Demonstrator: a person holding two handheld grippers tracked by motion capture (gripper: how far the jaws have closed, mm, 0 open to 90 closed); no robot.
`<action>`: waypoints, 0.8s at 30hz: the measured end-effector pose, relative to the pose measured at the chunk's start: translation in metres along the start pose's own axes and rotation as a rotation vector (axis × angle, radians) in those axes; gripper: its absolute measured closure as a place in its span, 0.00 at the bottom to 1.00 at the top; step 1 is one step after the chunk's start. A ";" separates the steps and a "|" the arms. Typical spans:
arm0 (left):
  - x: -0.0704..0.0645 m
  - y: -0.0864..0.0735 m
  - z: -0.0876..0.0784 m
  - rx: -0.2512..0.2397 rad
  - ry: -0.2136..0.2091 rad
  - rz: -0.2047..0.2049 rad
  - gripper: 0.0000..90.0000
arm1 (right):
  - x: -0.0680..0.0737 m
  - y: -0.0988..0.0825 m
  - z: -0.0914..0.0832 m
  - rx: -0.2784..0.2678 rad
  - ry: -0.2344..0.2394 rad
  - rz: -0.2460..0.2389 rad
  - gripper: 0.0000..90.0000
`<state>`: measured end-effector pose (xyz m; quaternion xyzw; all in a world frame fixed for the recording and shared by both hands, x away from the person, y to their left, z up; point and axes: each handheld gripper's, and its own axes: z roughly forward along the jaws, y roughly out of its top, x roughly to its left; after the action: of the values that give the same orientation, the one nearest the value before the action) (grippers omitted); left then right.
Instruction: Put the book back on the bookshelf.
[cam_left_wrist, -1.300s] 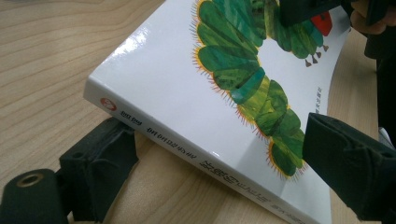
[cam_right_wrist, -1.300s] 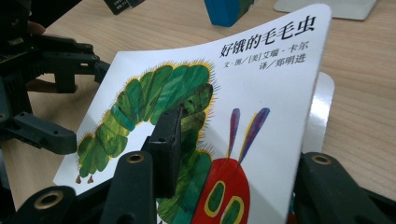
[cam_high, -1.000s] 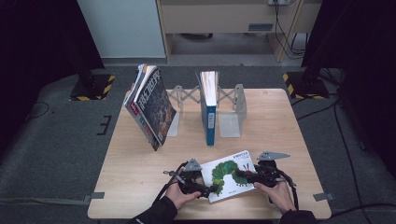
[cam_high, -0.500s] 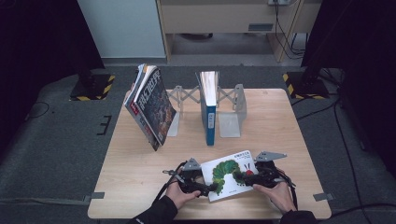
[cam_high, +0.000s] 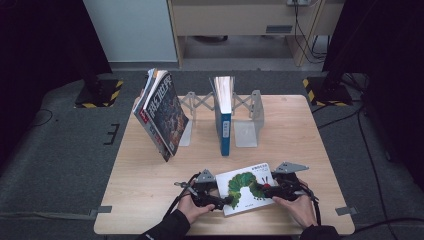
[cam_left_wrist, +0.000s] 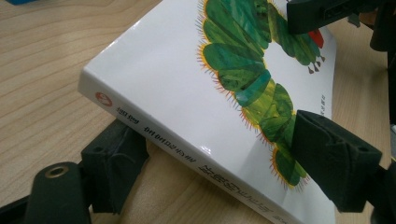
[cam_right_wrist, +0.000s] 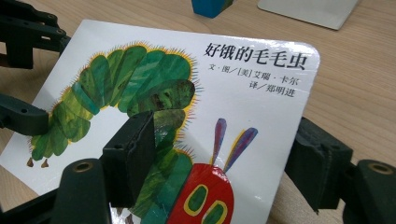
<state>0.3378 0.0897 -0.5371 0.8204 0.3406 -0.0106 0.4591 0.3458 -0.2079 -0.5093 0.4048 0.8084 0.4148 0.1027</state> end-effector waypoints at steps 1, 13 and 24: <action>0.000 0.000 0.000 -0.001 0.000 -0.002 0.20 | 0.000 0.000 0.000 -0.003 0.001 -0.001 0.33; 0.001 0.000 0.000 -0.003 0.006 -0.002 0.23 | 0.001 -0.002 0.002 0.038 -0.052 -0.017 0.26; 0.002 0.000 0.000 -0.004 0.002 -0.008 0.23 | -0.002 -0.007 0.006 0.054 -0.042 0.046 0.26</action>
<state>0.3391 0.0907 -0.5372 0.8182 0.3443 -0.0110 0.4603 0.3466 -0.2084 -0.5187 0.4345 0.8075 0.3863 0.0992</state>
